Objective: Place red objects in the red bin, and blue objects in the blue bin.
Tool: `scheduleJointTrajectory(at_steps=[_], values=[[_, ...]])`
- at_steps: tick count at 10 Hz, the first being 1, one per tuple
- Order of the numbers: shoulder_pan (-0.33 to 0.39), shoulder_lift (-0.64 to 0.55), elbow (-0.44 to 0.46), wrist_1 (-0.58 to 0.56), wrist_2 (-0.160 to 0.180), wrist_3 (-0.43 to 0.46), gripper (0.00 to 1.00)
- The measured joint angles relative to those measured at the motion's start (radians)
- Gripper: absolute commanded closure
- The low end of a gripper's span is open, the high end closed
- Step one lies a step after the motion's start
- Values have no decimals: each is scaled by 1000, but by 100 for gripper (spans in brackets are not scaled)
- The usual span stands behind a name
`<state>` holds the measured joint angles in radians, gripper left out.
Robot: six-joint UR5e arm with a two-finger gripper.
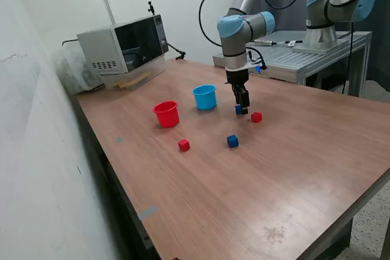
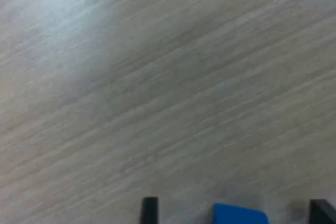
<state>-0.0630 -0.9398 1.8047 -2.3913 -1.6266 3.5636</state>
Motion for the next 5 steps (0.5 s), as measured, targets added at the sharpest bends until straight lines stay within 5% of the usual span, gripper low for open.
scheduleJointTrajectory(at_steps=[5], values=[[13,10,-66,15,-2,-51,100]])
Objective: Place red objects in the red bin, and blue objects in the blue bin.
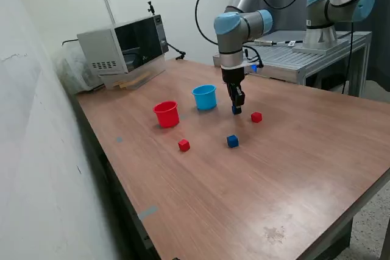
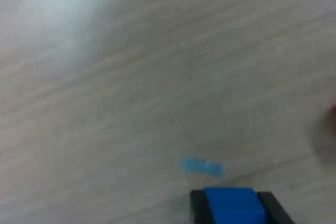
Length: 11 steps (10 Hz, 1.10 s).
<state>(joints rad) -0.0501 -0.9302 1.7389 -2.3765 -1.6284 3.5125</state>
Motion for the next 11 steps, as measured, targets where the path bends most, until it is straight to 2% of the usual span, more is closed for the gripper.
scheduleJointTrajectory(at_steps=[3,5,7,11], values=[[3,-21,-35,41,-5,-20,100],[-6,-89,-39,85,-6,-53,100],[-57,-143,-38,115,-7,-85,100],[-178,-160,-39,127,-7,-117,100]])
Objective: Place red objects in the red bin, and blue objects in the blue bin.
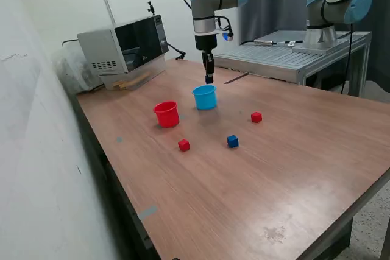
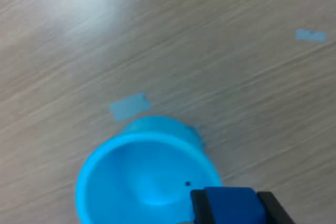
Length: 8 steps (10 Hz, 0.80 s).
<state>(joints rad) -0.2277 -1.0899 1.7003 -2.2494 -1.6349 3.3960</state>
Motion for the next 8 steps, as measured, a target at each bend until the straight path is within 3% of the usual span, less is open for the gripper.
scheduleJointTrajectory(at_steps=[5,6,8], values=[[-49,24,-16,0,0,-6,100],[-54,26,-16,0,0,-6,0],[-58,26,-14,-1,0,-6,0]])
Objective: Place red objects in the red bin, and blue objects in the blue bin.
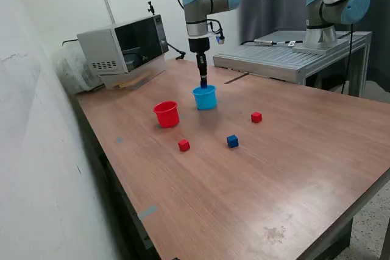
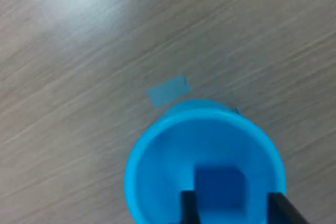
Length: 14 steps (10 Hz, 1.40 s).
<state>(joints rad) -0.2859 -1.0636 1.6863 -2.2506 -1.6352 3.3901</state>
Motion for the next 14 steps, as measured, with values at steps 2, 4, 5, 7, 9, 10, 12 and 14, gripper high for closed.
scheduleJointTrajectory(at_steps=[2,4,5,7,9,10,12,14], values=[[-1,0,3,-1,0,0,0],[3,-9,4,3,-2,-7,0],[9,-30,4,19,-2,-19,0],[38,-121,-8,114,-1,-46,0],[98,-249,-49,258,0,-57,0],[141,-304,-72,318,1,-59,0],[245,-359,-122,381,5,-52,0],[344,-315,-200,394,19,-24,0]])
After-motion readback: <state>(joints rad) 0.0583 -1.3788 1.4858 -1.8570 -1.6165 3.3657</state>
